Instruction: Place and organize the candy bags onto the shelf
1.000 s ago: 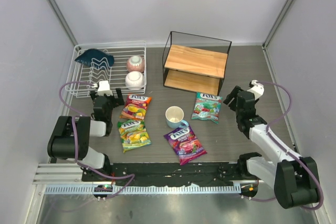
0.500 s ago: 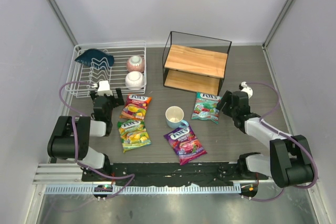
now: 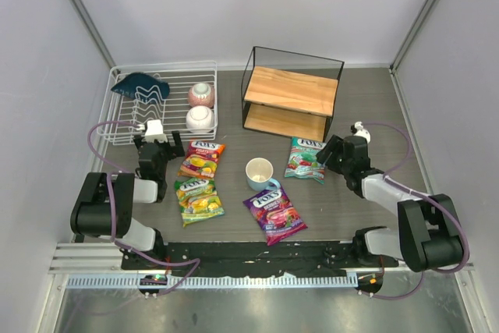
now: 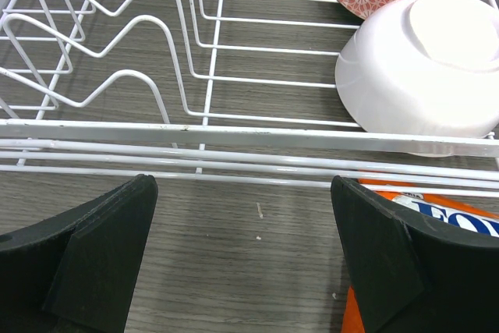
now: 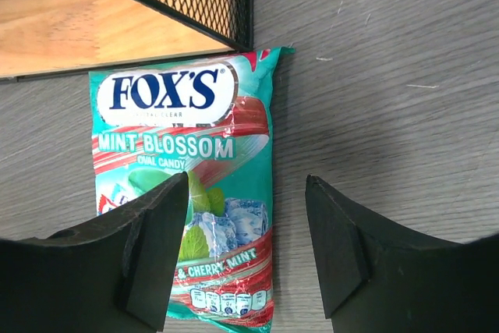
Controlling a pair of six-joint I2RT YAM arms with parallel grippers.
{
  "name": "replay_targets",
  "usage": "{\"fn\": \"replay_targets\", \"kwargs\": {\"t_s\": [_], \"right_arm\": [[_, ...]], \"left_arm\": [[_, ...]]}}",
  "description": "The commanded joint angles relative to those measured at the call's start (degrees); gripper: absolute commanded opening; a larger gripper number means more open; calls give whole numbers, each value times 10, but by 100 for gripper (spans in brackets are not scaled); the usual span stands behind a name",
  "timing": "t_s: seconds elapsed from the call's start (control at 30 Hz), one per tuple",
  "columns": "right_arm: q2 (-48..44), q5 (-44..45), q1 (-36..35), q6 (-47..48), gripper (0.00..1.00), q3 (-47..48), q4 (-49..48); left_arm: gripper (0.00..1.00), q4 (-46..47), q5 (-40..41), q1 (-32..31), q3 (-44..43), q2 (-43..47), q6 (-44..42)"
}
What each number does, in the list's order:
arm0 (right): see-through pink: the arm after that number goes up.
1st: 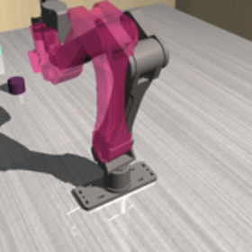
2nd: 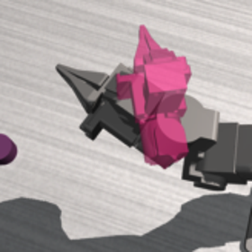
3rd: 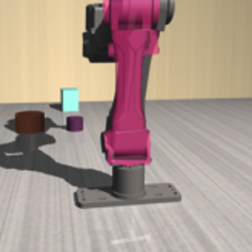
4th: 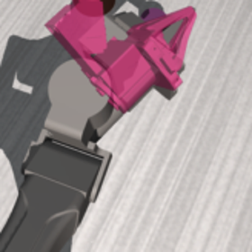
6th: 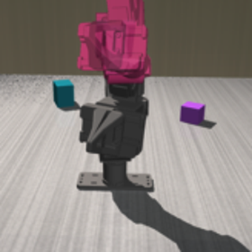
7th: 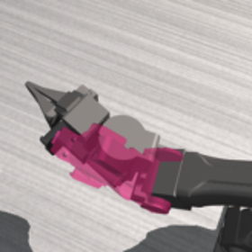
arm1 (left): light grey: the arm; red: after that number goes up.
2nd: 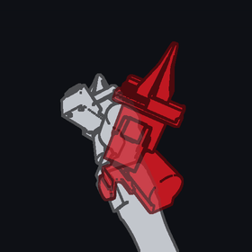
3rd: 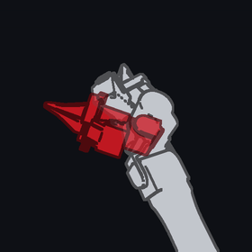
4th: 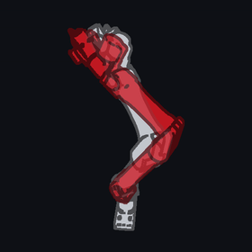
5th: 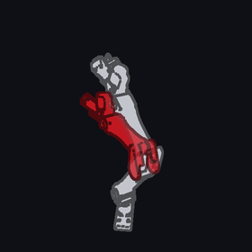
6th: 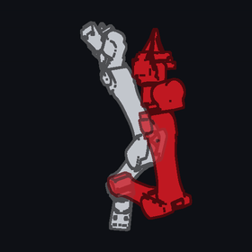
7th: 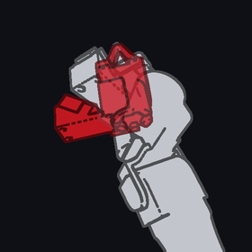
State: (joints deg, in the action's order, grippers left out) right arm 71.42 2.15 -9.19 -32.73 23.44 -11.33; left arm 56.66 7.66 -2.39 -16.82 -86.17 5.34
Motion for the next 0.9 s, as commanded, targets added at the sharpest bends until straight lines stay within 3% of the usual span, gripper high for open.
{"fn": "replay_targets", "kwargs": {"t_s": [0.0, 0.17, 0.67, 0.87], "right_arm": [[19, -14, 0, -12, 66, 1, -24], [42, -47, 0, -16, 61, 0, -41], [32, -90, 0, -6, 1, 6, -39], [-36, -98, 0, 1, 1, 8, 9]], "left_arm": [[100, 20, -3, 1, -8, 4, -3], [100, 20, -3, 0, -8, 5, -3], [100, 20, -3, 1, -8, 6, -3], [100, 20, -3, 1, -8, 5, -3]]}}
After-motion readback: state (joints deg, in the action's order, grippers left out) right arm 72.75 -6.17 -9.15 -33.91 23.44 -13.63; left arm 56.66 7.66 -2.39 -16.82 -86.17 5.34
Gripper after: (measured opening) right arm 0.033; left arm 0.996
